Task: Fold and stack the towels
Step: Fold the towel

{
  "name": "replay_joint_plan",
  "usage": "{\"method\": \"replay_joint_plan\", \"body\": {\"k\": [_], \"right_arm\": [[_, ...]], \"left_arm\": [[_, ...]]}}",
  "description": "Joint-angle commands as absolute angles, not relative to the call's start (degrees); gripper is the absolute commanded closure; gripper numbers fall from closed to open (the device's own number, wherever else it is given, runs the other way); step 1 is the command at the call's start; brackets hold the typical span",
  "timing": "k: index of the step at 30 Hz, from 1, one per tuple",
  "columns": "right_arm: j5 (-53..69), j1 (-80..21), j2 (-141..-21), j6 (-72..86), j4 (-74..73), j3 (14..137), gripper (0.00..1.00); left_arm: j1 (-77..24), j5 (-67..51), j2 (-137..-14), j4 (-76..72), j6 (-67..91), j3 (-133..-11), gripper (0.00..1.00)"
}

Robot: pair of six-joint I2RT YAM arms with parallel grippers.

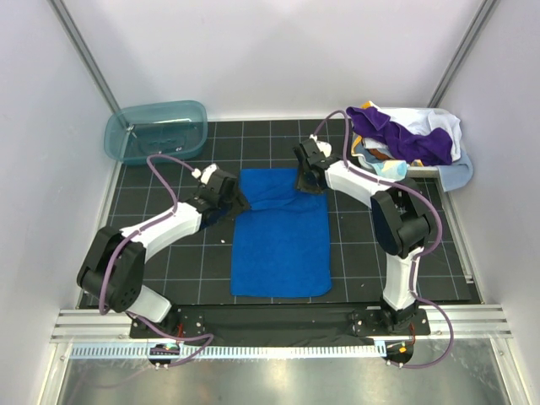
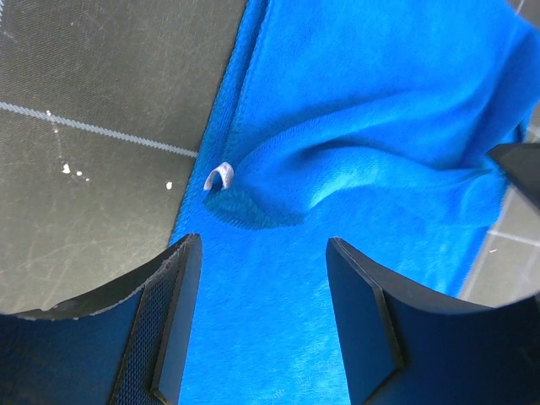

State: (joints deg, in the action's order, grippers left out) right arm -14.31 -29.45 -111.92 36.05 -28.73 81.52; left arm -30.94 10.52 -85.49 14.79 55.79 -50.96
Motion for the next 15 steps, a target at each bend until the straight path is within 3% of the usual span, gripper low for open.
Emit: {"method": "replay_joint_plan", "body": {"k": [1,12,15], "right_arm": [[-13.8,-29.7,-112.7,38.5,-26.1,82.5,0.5],[-12.7,-29.8,-113.2,39.3,-24.0,80.2,0.59],[-13.4,-29.7,-112.1,39.3,-23.9,79.1,0.74]], "left_arm": [[-29.7,7.8,-85.9,11.3,59.4,-51.2,0.36],[-28.1,5.5,-88.1,9.0,62.0,-50.0,0.39],[-27.5,4.8,-88.5,8.2,62.4,-49.4,0.42]]}}
